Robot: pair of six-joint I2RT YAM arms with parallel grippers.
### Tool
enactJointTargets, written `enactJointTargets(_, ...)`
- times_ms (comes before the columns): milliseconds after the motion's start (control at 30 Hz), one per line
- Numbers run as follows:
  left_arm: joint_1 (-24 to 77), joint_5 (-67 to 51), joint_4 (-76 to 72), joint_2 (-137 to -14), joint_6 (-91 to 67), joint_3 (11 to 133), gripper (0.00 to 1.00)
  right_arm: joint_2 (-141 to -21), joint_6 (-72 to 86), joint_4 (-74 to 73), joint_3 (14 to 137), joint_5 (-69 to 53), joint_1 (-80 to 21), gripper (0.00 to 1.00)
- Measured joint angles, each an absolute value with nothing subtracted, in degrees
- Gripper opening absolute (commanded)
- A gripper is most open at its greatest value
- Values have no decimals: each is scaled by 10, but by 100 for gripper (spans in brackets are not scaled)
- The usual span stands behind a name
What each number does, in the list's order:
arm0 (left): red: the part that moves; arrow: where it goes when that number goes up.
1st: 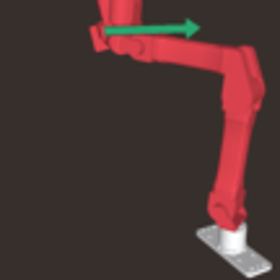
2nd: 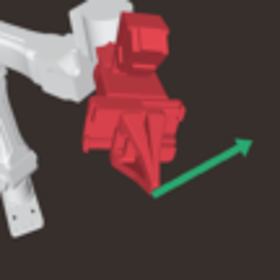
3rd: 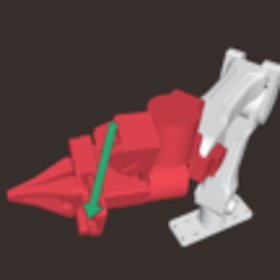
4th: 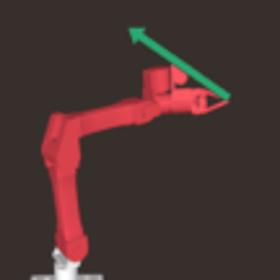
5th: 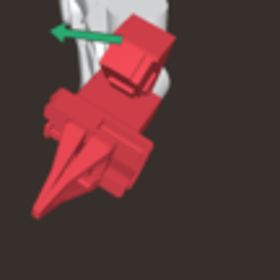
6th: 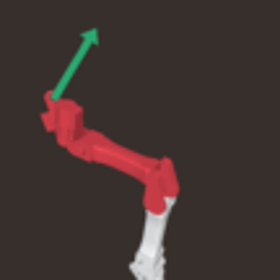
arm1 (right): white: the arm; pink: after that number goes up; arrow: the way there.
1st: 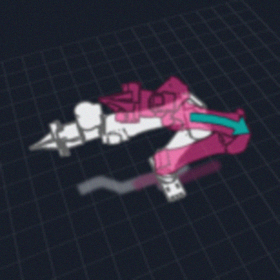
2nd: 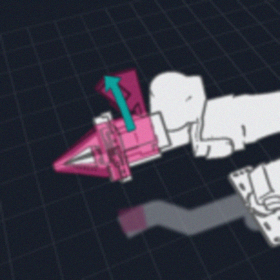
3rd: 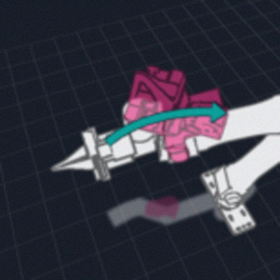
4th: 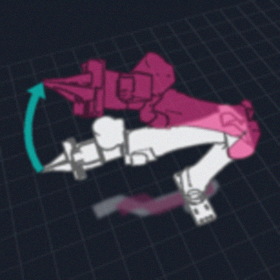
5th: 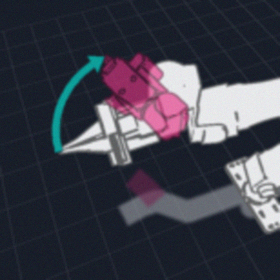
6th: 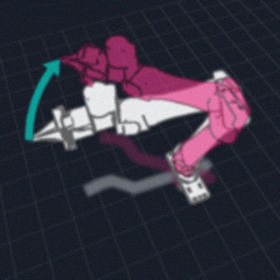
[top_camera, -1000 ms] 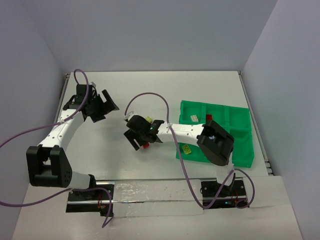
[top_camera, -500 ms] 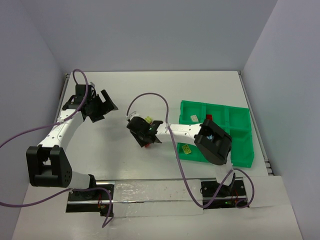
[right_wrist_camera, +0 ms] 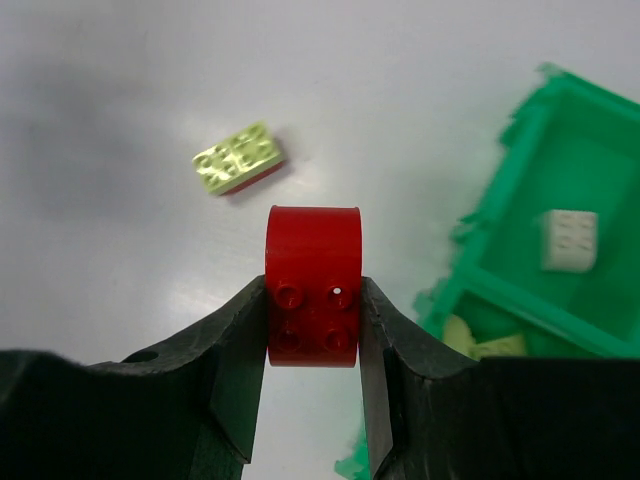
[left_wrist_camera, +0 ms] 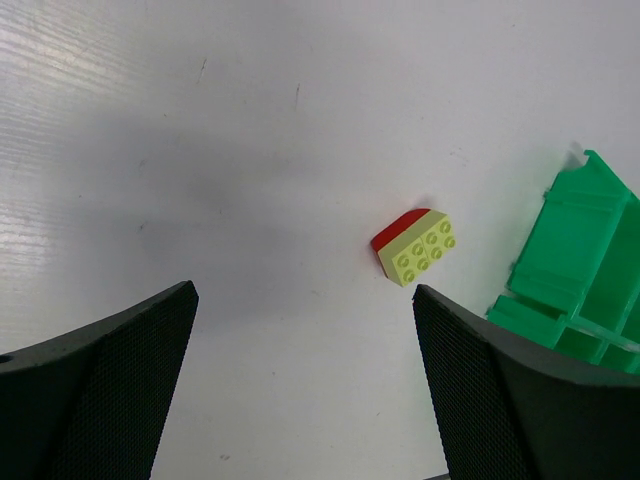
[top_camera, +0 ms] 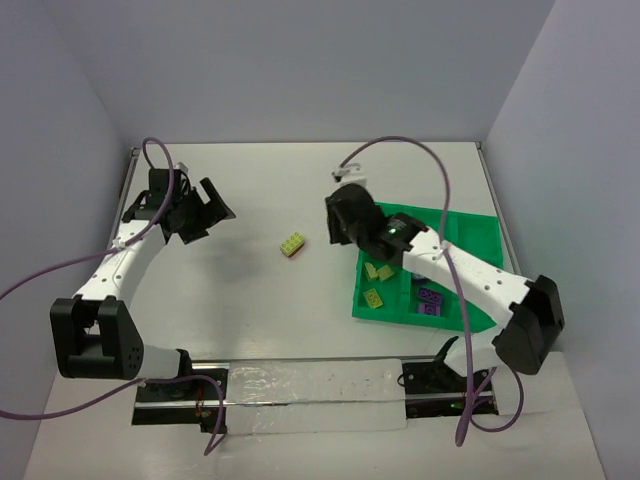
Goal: Sort the legos into containers by color
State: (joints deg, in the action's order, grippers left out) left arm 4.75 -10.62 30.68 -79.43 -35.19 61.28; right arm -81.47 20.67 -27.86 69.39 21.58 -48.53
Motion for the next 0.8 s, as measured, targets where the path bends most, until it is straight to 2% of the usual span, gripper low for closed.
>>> enactJointTargets(233,48,-94,308,-777,-347,620,96,-723,271,-319,670,204,-338,0)
enactJointTargets(400,48,-84,327,-794,-333,656,96,-690,311,-335,652,203,-274,0)
enactJointTargets(800,48,-66,374,-885,-327,747,96,-690,374,-376,622,208,-146,0)
